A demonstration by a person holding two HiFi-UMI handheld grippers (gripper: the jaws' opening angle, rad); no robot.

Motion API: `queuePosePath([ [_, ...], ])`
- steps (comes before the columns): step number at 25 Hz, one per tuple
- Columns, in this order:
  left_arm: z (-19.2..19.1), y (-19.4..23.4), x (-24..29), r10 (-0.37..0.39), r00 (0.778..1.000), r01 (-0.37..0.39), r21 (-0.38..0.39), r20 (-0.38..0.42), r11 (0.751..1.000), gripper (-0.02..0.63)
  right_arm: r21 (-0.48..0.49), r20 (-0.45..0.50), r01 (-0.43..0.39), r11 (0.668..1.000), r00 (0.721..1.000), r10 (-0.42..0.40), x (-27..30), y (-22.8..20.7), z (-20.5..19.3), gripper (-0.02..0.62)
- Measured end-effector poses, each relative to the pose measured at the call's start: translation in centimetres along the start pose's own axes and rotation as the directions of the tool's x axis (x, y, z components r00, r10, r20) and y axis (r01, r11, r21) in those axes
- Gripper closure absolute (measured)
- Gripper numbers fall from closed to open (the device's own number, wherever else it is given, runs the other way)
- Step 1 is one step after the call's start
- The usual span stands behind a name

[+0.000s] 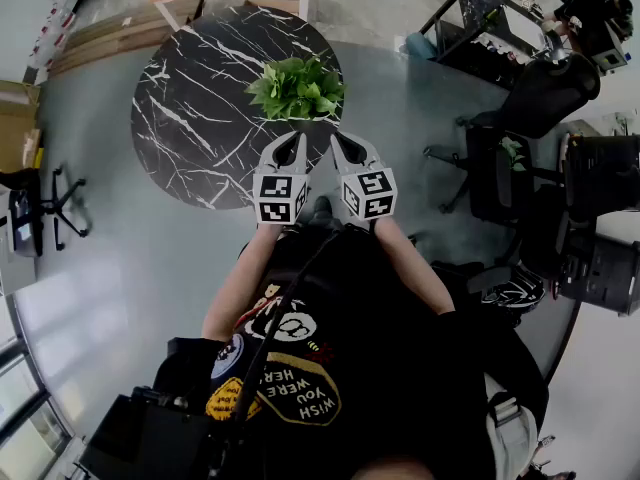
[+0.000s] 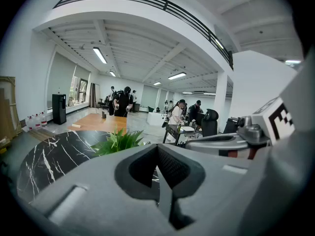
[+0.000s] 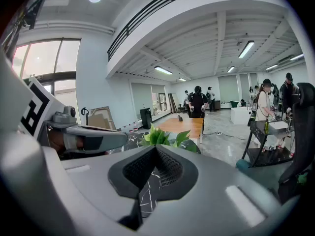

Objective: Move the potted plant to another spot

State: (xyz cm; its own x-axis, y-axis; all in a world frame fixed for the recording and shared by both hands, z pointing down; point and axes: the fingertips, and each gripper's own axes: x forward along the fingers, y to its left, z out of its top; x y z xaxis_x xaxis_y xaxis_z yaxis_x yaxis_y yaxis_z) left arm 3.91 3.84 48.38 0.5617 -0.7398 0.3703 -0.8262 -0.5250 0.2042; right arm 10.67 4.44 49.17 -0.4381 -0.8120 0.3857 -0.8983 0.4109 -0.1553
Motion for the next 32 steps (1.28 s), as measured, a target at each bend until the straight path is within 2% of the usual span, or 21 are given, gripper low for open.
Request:
queuePosePath([
  [11, 0.1, 0.1, 0.1, 0.003, 1.000, -0.003, -0.005, 0.005, 1.000, 0.603, 0.010, 0.003, -0.008, 1.000, 1.000, 0.008, 0.2, -0.1, 0.1, 0.594],
  [16, -0.6, 0.0, 0.1, 0.007, 1.000, -0.007, -0.016, -0.010, 1.000, 0.603, 0.044, 0.006, -0.032, 0.999, 0.999, 0.032, 0.7, -0.3, -0.7, 0.592],
  [17, -0.8, 0.1, 0.1, 0.009, 1.000, -0.009, -0.019, -0.014, 1.000, 0.603, 0.046, -0.002, -0.038, 0.998, 0.999, 0.038, 1.0, -0.4, -1.2, 0.571],
  [19, -1.3, 0.2, 0.0, 0.016, 1.000, -0.017, -0.031, -0.023, 0.999, 0.604, 0.049, -0.025, -0.056, 0.997, 0.998, 0.058, 1.8, -0.7, -2.4, 0.485],
  [23, -2.3, 1.0, 0.3, 0.039, 0.998, -0.041, -0.050, -0.048, 0.998, 0.603, 0.003, -0.071, -0.068, 0.998, 0.995, 0.068, 4.5, -2.1, -4.9, 0.384],
  [28, -4.0, 2.9, 0.7, 0.101, 0.992, -0.108, -0.089, -0.078, 0.990, 0.604, -0.037, -0.098, -0.012, 0.999, 0.995, 0.008, 9.4, -5.5, -9.2, 0.183],
  [32, -4.4, 4.7, 1.2, 0.143, 0.987, -0.151, -0.111, -0.076, 0.982, 0.603, -0.056, -0.118, 0.027, 0.998, 0.992, -0.034, 13.5, -7.9, -11.7, 0.112],
])
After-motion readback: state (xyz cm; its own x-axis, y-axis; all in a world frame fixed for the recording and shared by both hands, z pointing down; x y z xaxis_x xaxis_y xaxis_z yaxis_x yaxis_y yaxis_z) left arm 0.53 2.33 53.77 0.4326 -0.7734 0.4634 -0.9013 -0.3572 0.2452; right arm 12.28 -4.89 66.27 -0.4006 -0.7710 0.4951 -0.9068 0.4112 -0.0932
